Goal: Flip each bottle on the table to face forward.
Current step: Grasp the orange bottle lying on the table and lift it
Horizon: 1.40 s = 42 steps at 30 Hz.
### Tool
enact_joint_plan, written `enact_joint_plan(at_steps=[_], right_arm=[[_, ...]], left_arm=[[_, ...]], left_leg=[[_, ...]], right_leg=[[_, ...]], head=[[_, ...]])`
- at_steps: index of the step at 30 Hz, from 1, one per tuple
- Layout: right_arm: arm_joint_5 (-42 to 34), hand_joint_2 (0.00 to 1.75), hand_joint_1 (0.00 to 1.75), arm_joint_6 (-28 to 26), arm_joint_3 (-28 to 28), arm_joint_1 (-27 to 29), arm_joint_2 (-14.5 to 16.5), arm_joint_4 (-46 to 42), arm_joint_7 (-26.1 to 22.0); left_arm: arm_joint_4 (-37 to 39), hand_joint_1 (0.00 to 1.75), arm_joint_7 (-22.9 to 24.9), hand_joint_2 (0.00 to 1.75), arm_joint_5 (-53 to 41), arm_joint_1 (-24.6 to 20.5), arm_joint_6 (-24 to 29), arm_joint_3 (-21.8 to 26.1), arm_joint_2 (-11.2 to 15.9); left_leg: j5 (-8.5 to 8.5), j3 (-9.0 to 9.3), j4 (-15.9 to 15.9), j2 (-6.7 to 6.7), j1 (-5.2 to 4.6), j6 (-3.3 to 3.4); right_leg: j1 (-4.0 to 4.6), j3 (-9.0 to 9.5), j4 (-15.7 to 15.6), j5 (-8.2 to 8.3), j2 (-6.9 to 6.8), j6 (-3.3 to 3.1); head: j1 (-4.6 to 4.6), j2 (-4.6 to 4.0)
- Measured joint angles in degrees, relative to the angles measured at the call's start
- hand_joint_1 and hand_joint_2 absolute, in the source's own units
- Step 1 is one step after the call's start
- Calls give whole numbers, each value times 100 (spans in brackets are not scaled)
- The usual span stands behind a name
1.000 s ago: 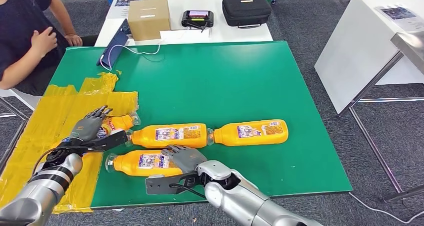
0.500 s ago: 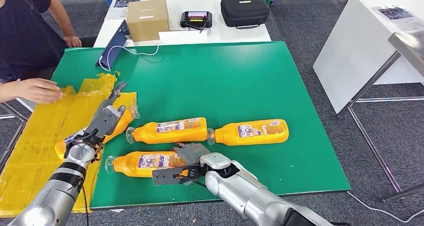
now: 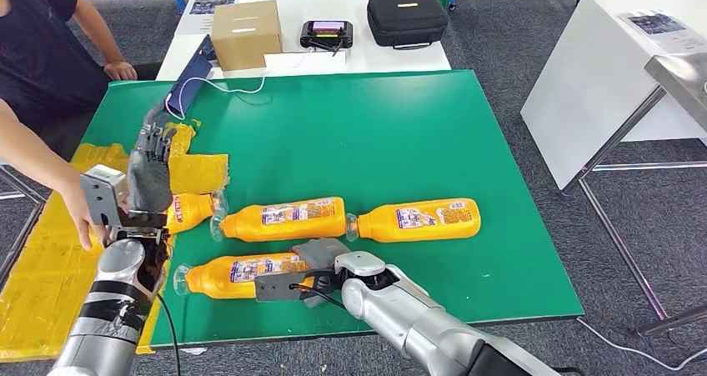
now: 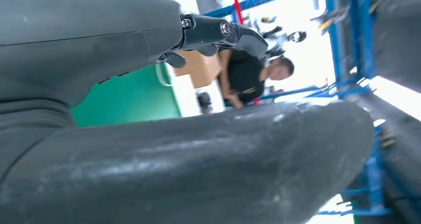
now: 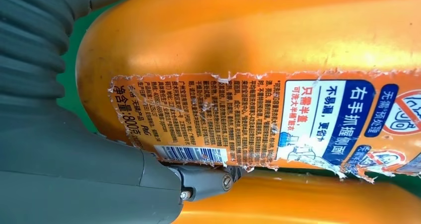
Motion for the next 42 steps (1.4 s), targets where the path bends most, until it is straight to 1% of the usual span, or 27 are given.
enact_joint_plan(at_steps=[2,4,6,8,10,12,14,16,18,21,23,25,31,34,37,42], right_arm=[[-145,175,175,-79,-10,0,100,30,90],[-363,175,175,-220,-36,12,227,79,179],[-758,175,175,-440,-113,70,314,103,155],[-1285,175,175,-703,-261,176,361,107,-29],[-1645,175,175,-873,-434,285,386,107,-251],[-1843,175,175,-1004,-584,384,397,100,-451],[-2147,175,175,-1276,-767,595,344,-50,-762],[-2497,175,175,-1606,-999,973,155,-503,-1088],[-2715,175,175,-1854,-1239,1441,-170,-1221,-1255],[-2743,175,175,-2077,-1595,2162,-684,-2410,-1311],[-2690,175,175,-2121,-1757,2503,-897,-2988,-1314],[-2635,175,175,-2166,-1864,2727,-1040,-3424,-1346],[-2448,175,175,-2416,-2031,3099,-1252,-4330,-1537],[-2342,175,175,-2477,-2057,3165,-1323,-4572,-1532],[-2245,175,175,-2493,-2057,3176,-1363,-4703,-1518],[-2183,175,175,-2397,-2005,3151,-1389,-4826,-1517]], left_arm=[[-302,0,-138,0,373,236,76,230,-10],[-593,0,-346,0,648,516,116,591,-14],[-874,0,-483,0,714,779,117,977,-33],[-1160,0,-529,0,705,1015,97,1301,-71],[-1401,0,-538,0,702,1203,72,1539,-124],[-1579,0,-536,0,702,1342,59,1689,-178],[-1772,0,-479,0,702,1474,65,1742,-260],[-2008,0,-284,87,705,1622,140,1688,-386],[-2229,0,55,175,753,1782,308,1479,-503],[-2499,0,510,175,996,2056,505,995,-573],[-2631,0,596,175,1119,2204,548,732,-583],[-2744,0,645,175,1271,2308,487,537,-593],[-3064,0,1161,175,2290,2749,-363,137,-662],[-3164,0,1307,175,2507,2904,-610,-18,-701],[-3218,0,1510,175,2759,3059,-975,-234,-721],[-3204,0,1659,175,3043,3228,-1204,-681,-745]], left_leg=[[-4,3,-1,18,0,-5],[-9,6,-1,41,4,-11],[-9,3,-1,49,11,-15],[-8,-6,-1,43,16,-16],[-6,-20,-1,37,17,-18],[-6,-30,-1,34,17,-18],[-5,-37,0,27,15,-17],[-5,-46,1,6,10,-16],[-3,-64,2,-22,4,-11],[-2,-96,2,-38,-6,-2],[-4,-105,2,-30,-10,0],[-5,-106,2,-24,-13,-1],[-4,-107,1,-23,-1,-3],[-4,-107,0,-23,1,-3],[-2,-106,0,-25,0,-1],[-1,-107,1,-26,-1,0]], right_leg=[[2,-1,0,0,17,0],[7,-12,0,0,41,-2],[14,-23,0,-2,51,-6],[19,-31,1,-4,46,-9],[20,-40,1,-4,41,-9],[19,-50,1,0,40,-14],[17,-64,-2,4,34,-19],[13,-76,-7,3,12,-18],[7,-76,-12,3,-15,-16],[1,-79,-15,10,-29,-7],[0,-90,-15,13,-25,-3],[1,-96,-16,13,-21,-3],[13,-101,-15,10,-21,-7],[13,-100,-15,10,-21,-7],[11,-99,-15,10,-21,-7],[8,-95,-15,11,-22,-5]], head=[[1,0],[-1,0],[-2,0],[-1,0],[-1,0],[-1,0],[-1,0],[-2,0],[0,0],[2,0],[0,0],[-1,0],[-2,0],[-2,0],[-3,0],[-2,0]])
